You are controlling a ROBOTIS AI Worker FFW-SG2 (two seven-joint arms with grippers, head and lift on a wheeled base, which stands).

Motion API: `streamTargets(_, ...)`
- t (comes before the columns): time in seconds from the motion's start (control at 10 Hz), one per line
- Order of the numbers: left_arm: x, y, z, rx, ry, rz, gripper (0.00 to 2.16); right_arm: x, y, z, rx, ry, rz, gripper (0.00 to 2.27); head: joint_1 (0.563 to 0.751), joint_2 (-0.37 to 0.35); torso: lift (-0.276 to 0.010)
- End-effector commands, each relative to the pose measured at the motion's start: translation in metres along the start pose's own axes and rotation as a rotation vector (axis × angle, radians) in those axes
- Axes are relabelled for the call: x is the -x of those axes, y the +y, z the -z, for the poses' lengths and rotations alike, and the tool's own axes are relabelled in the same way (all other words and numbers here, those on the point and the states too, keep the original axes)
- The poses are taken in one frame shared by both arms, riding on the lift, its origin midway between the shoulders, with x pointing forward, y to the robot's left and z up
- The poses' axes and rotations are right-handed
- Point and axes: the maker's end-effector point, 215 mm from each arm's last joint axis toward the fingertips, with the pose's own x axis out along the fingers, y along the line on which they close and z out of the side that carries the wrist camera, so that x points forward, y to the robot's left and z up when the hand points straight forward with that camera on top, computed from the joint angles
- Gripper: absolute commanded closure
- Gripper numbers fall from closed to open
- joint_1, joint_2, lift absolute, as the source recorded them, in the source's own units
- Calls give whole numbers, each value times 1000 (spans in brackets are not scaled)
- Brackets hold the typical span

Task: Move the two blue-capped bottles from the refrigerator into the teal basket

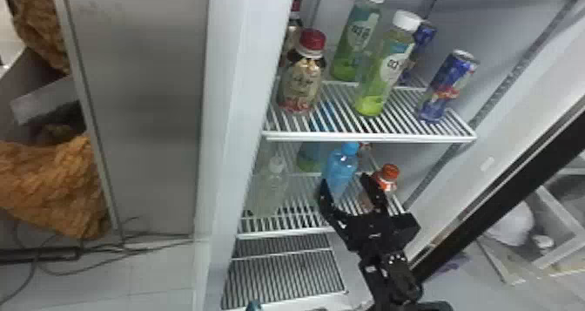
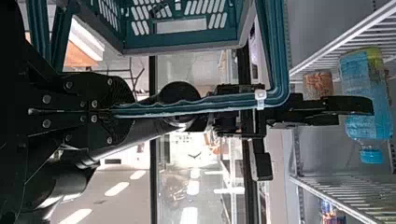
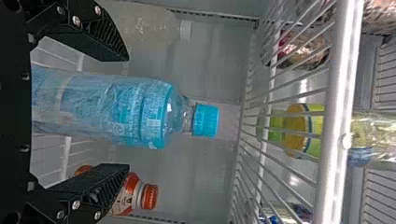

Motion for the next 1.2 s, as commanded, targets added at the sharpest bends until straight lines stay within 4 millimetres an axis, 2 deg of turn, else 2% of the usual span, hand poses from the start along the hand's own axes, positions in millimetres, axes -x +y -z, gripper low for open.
streamTargets(0.0, 0, -1, 0, -1, 1, 3, 1142, -9, 2, 4, -11, 4, -4, 211, 695, -350, -144)
streamTargets(0.3, -1, -1, 0, 2, 4, 7, 1142, -24, 11, 4, -43, 1, -21, 260, 695, -350, -144)
streamTargets(0.5, -2, -1, 1, 6, 7, 10, 1142, -22, 11, 1, -45, -7, -22, 542, 695, -350, -144)
streamTargets(0.7, -2, -2, 2, 7, 9, 11, 1142, -13, 7, -3, -44, -13, -13, 573, 695, -350, -144)
streamTargets(0.9, -2, -3, 2, 11, 8, 16, 1142, 0, -4, -21, -33, -53, 11, 573, 695, -350, -144)
streamTargets(1.1, -2, -4, 2, 11, 6, 21, 1142, 13, -6, -35, -32, -74, 16, 573, 695, -350, -144)
